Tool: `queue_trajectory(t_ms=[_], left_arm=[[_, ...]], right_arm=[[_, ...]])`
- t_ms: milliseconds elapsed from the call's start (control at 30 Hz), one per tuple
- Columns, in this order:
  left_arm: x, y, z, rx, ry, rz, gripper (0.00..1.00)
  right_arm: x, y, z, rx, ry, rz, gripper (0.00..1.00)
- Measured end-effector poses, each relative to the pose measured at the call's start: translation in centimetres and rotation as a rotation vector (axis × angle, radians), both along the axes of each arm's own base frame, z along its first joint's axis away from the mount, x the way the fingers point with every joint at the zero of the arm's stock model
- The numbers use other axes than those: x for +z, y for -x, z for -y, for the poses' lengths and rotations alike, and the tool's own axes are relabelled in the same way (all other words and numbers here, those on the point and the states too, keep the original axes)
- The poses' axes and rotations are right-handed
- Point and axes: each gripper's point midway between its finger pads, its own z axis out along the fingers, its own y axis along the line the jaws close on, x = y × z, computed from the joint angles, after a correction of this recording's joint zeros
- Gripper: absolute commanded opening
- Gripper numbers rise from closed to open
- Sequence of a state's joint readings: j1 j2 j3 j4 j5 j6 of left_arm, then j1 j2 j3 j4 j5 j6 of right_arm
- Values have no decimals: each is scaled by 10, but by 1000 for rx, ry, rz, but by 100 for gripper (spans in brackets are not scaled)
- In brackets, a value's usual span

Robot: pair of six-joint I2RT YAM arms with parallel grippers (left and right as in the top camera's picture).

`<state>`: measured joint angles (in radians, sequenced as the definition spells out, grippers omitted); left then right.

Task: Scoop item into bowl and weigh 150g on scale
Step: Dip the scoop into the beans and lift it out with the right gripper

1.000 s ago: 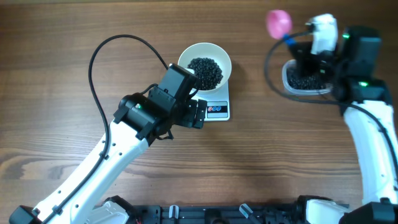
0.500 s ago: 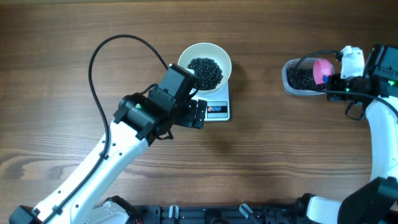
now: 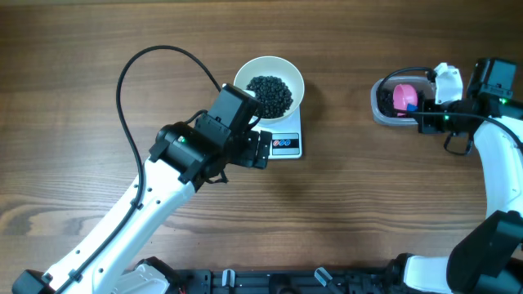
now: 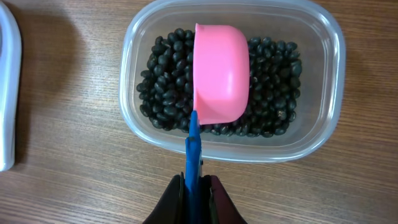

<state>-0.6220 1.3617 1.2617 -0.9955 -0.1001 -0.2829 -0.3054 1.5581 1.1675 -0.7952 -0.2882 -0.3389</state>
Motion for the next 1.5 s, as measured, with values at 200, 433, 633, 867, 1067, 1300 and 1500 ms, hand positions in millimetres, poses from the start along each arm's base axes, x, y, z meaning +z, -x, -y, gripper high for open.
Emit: queue_trajectory(t_ms=[200,433,633,867,1067,1300,1500], left_arm=[[0,0,0,0,0,0,100],[0,0,0,0,0,0,100],[0,0,0,0,0,0,100],[0,0,0,0,0,0,100],[0,0,0,0,0,0,100],[0,0,0,0,0,0,100],[0,0,0,0,0,0,100]], right_arm=[[1,-1,-19,43,-75,4,4],[-8,0,-30,46,-153,-29,4],[-5,-5,-25,-64,-277,-23,4],[10,-5,-15,-189,-493,0,4],[11,-5,-11,-211,-507,0,4],[13,0,15,-308,-531,14,4],[29,1,20,-330,-671,57,4]])
